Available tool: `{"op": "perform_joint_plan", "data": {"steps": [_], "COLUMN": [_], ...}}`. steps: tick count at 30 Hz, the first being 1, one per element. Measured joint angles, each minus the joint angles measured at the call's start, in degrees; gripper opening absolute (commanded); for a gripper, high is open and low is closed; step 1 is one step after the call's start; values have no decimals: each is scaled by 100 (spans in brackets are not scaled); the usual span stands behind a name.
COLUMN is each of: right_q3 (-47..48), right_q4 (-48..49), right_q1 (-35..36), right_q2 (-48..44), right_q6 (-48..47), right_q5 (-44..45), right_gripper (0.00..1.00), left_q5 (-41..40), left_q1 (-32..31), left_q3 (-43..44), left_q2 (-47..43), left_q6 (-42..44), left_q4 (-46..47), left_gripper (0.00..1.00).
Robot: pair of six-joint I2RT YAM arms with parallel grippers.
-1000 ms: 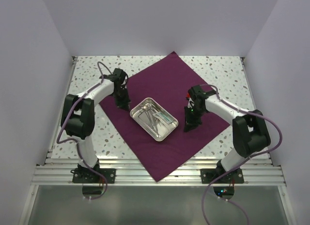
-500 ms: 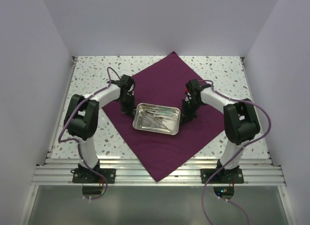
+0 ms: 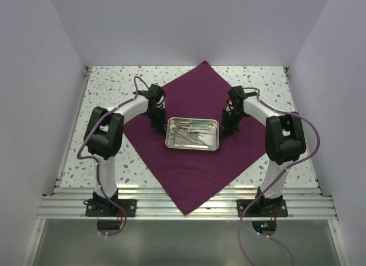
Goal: Prepare the surgical pack
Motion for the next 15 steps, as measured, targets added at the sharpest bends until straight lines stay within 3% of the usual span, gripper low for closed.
{"op": "perform_joint_plan", "data": {"steps": [15], "right_q3": [2], "right_q4": [-131], "right_q1": [-103], "right_q2": [31], "right_q6": [-151], "right_q5": [103], "right_gripper": [12], "left_q5": [142], "left_q1": [-20], "left_q3": [389], "left_q2": [284], "left_q6": [-2], "left_q4": [20], "left_gripper": [0]}}
